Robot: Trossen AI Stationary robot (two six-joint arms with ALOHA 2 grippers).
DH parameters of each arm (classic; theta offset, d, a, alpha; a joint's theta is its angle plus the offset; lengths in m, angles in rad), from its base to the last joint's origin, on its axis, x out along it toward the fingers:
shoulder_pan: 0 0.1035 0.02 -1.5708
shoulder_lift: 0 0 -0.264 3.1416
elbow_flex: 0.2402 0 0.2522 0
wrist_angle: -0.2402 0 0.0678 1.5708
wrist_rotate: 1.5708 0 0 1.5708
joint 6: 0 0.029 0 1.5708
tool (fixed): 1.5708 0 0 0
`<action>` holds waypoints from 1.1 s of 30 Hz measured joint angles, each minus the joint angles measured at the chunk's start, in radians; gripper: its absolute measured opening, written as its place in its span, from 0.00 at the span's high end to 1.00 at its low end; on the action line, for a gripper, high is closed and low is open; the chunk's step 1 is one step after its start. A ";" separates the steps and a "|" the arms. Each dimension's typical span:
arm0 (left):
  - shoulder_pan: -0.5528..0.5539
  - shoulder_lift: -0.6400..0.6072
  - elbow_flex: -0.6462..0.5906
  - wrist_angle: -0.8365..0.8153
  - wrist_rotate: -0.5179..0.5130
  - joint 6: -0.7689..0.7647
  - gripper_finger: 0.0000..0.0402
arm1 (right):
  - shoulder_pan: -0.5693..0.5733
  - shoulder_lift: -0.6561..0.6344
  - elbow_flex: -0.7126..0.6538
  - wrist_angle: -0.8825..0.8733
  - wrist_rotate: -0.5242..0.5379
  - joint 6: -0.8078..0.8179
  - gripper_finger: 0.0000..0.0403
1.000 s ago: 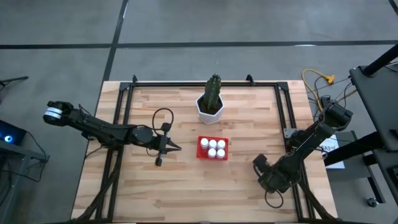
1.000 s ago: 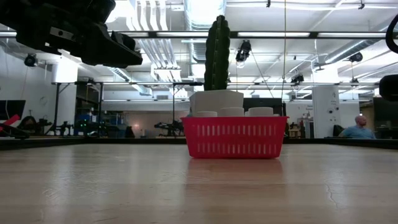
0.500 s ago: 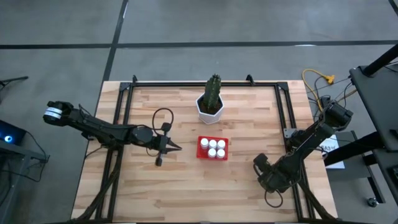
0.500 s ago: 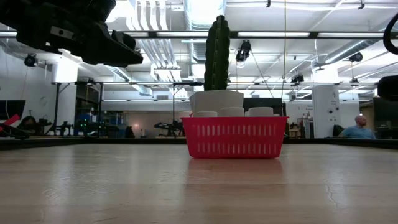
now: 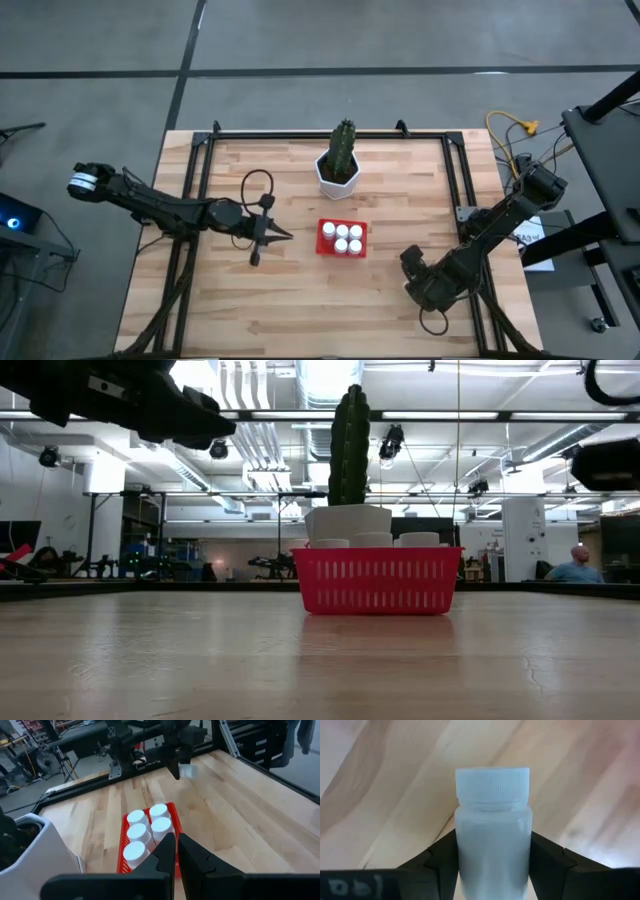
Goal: Pick and place pill bottles into a basket
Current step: Put the white pill bottle into the red bin
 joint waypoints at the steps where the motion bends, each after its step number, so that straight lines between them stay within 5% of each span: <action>1: 0.000 0.000 0.000 0.000 0.003 0.000 0.99 | -0.007 0.000 0.012 0.000 0.014 0.000 0.55; 6: 0.000 0.006 0.000 -0.001 0.051 0.002 0.91 | -0.053 0.000 0.088 -0.001 0.105 0.003 0.55; 20: 0.000 0.024 0.041 -0.002 0.054 0.152 0.43 | -0.233 0.000 0.285 0.016 0.261 0.007 0.55; 33: -0.008 0.238 0.114 0.018 0.012 0.500 0.38 | -0.358 0.000 0.291 0.103 0.257 -0.082 0.55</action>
